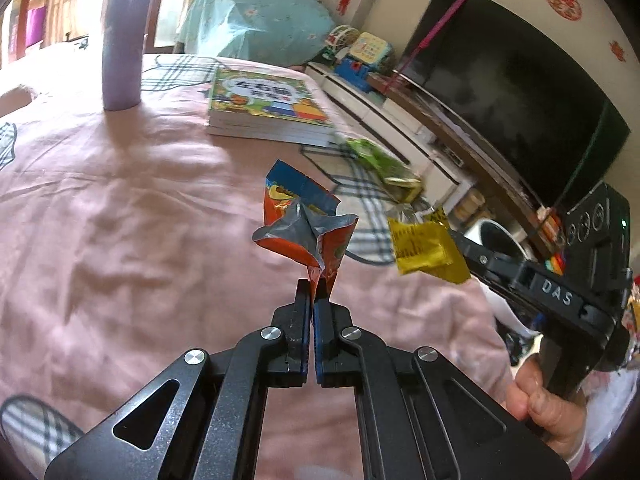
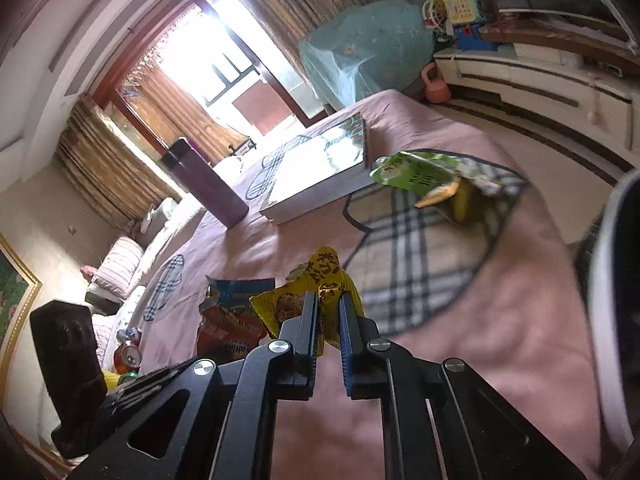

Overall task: Collect trash
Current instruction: 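Grasp the orange snack packet with the left gripper while the right grasps the yellow packet, then carry both packets over the bin and open both grippers to release them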

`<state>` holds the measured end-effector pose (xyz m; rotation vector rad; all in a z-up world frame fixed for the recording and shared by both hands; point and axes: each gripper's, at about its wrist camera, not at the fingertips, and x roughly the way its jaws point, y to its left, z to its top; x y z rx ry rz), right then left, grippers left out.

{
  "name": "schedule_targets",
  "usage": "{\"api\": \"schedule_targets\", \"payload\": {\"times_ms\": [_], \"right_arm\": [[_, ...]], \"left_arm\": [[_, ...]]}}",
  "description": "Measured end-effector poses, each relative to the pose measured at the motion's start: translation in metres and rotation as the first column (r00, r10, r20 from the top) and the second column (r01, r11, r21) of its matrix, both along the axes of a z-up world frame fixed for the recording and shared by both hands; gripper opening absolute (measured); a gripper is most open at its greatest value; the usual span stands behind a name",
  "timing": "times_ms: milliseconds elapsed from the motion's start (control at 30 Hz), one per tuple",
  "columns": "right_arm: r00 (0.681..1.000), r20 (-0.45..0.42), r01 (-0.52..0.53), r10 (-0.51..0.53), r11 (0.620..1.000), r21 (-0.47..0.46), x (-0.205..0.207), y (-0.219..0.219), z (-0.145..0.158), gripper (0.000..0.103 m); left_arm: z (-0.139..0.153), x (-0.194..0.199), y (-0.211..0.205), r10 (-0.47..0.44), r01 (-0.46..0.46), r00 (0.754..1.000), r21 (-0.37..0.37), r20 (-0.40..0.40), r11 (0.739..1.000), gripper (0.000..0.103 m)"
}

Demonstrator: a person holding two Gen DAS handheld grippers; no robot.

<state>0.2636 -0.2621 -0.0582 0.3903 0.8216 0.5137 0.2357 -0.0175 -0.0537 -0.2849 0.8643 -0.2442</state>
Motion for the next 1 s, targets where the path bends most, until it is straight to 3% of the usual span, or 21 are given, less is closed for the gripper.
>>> {"api": "schedule_targets", "payload": {"times_ms": [467,1000], "right_arm": [[0.989,0.034,0.146,-0.146,0.989,0.014,-0.078,-0.072,0.010,0.009],[0.945,0.066,0.318,-0.320,0.947,0.044,-0.116,-0.144,0.013,0.009]], "left_arm": [[0.012,-0.042,-0.078,-0.171,0.169,0.985,0.059,0.031,0.984,0.001],[0.025,-0.048,-0.142,-0.281,0.274,0.958,0.104,0.052,0.956,0.001]]}}
